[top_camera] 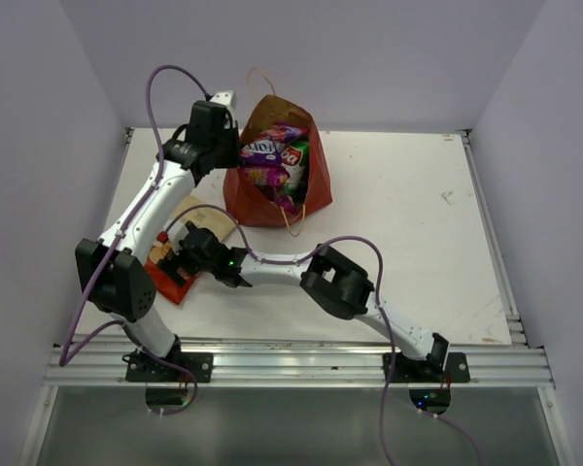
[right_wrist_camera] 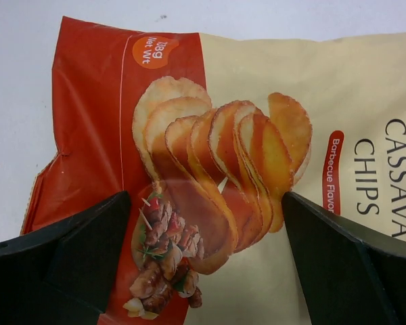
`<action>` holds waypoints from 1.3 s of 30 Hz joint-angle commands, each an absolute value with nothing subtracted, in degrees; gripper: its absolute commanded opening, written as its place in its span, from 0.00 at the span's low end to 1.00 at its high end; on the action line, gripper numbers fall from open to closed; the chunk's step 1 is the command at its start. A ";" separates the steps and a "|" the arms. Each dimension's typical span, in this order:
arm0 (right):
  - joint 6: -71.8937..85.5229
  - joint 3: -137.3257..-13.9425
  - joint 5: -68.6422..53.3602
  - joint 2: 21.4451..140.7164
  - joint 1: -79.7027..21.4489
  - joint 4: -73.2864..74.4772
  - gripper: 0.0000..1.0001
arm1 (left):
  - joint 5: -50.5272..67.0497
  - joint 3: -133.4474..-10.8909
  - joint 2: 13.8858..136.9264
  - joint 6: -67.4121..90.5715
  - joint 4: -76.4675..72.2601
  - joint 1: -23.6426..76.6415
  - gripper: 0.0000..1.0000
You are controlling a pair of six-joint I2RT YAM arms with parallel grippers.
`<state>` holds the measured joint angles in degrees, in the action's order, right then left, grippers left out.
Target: Place the snacks into the paper bag
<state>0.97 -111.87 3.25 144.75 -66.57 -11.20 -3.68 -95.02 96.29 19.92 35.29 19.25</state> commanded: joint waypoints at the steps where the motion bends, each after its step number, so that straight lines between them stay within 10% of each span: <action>1: 2.55 -107.15 2.81 141.33 -66.09 -3.17 0.99 | -3.69 -98.17 93.60 19.07 30.23 18.81 0.00; 4: 2.99 -107.31 2.29 141.42 -66.09 1.39 0.91 | -3.08 -98.79 94.39 19.42 29.97 18.81 0.00; 7: 3.08 -108.63 2.29 142.29 -66.09 4.56 0.46 | -2.55 -99.40 94.83 19.77 29.97 18.81 0.00; 8: 3.25 -108.98 1.68 142.29 -66.01 5.18 0.16 | -2.46 -99.23 94.83 19.69 29.88 18.81 0.00; 15: 5.19 -107.58 -1.92 141.42 -65.92 8.44 0.03 | -3.69 -98.79 93.87 19.34 30.23 18.81 0.00; 16: 4.84 -106.80 -2.89 139.94 -65.83 8.35 0.05 | -3.87 -98.70 93.69 19.25 30.41 18.81 0.00; 18: 3.52 -103.72 -4.47 138.09 -65.92 6.95 0.51 | -4.13 -98.44 93.52 19.34 30.41 18.81 0.00; 26: -3.68 -98.45 -13.96 132.19 -65.92 12.20 0.99 | -4.13 -97.65 92.73 19.60 30.15 18.81 0.00; 39: -8.00 -95.36 -17.93 131.83 -65.92 23.81 0.99 | -4.22 -97.29 92.11 19.42 30.06 18.81 0.00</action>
<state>-7.18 -99.09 -16.45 130.82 -65.60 9.08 -3.49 -95.15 96.31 19.94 35.31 19.25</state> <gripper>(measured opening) 0.989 0.005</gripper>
